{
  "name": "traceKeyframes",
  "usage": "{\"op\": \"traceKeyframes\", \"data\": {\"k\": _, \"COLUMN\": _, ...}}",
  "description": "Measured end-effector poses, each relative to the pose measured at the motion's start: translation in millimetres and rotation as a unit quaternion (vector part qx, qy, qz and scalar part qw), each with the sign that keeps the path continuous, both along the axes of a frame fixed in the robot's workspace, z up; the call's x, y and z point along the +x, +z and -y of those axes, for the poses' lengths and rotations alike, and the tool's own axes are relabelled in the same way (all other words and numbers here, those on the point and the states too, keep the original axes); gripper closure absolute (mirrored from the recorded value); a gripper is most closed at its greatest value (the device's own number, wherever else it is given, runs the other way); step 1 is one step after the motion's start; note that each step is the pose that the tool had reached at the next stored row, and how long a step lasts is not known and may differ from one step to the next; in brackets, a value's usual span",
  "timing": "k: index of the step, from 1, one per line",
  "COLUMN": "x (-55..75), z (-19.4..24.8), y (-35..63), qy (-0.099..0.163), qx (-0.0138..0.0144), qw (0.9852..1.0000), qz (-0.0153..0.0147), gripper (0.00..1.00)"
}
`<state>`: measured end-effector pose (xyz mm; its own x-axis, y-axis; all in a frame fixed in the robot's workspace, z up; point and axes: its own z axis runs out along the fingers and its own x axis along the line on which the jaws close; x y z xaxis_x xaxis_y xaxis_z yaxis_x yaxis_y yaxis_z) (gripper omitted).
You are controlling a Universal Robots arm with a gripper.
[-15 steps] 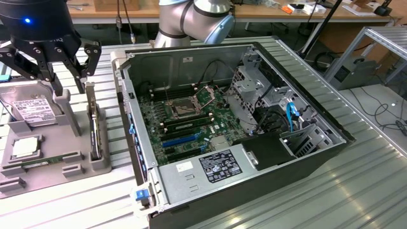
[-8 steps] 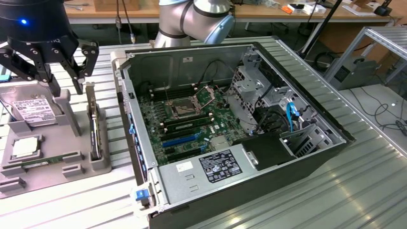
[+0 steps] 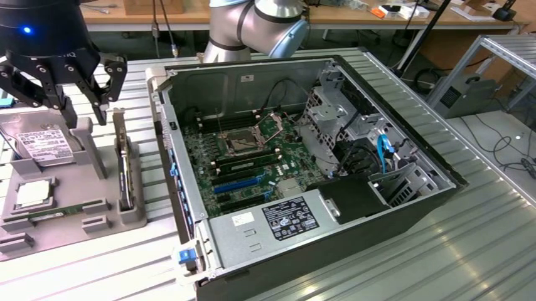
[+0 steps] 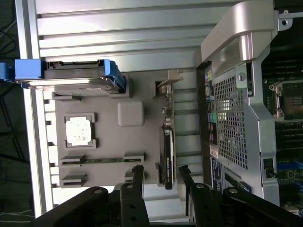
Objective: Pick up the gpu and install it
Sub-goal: 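Pick up the gpu and move the gpu toward the slot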
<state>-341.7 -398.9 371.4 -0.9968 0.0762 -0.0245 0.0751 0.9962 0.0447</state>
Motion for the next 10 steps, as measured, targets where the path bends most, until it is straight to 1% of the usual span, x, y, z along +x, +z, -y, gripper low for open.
{"op": "traceKeyframes", "data": {"k": 10, "x": -4.8, "z": 0.0, "y": -1.7, "qy": 0.000, "qx": 0.0000, "qw": 1.0000, "qz": 0.0000, "gripper": 0.58}}
